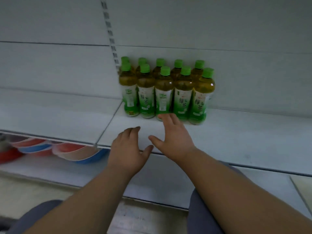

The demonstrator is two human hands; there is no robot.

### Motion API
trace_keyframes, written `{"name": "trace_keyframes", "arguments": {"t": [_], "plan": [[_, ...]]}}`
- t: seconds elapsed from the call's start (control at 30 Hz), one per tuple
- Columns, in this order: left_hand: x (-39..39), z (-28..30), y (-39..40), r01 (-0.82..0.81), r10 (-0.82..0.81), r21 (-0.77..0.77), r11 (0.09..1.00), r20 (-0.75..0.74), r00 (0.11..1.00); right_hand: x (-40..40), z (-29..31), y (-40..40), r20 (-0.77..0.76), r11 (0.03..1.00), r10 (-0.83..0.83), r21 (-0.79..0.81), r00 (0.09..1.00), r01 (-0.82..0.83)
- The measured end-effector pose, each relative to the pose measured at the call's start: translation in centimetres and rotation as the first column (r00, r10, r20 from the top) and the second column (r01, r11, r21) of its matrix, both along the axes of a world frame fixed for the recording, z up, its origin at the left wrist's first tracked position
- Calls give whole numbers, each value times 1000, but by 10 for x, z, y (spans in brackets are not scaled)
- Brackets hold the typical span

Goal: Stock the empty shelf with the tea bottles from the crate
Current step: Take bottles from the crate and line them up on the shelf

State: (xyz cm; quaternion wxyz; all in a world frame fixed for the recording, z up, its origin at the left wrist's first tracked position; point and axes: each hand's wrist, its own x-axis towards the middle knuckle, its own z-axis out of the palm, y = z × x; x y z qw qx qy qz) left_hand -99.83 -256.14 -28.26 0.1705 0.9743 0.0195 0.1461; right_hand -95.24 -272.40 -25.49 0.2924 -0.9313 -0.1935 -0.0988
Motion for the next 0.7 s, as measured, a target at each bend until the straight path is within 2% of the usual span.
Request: {"name": "trace_keyframes", "arguments": {"t": [0.13,0.23,0.3,0.43,0.7], "plan": [[-77,13,66,-164,164,51,985,2,986,-32,6,60,-7,960,267,-92,964,-266],[-147,18,111,-327,331,105,939,-28,943,-62,16,118,-43,857,485,-174,874,-484],[-181,16,130,-390,403,152,908,-67,913,-76,21,145,-41,801,556,-239,830,-548],[-264,15,160,-613,635,178,770,-107,765,-124,26,205,-34,641,725,-331,688,-693],[-392,-10,169,-885,903,197,422,-177,391,-221,5,296,-172,349,896,-300,410,-888]]}}
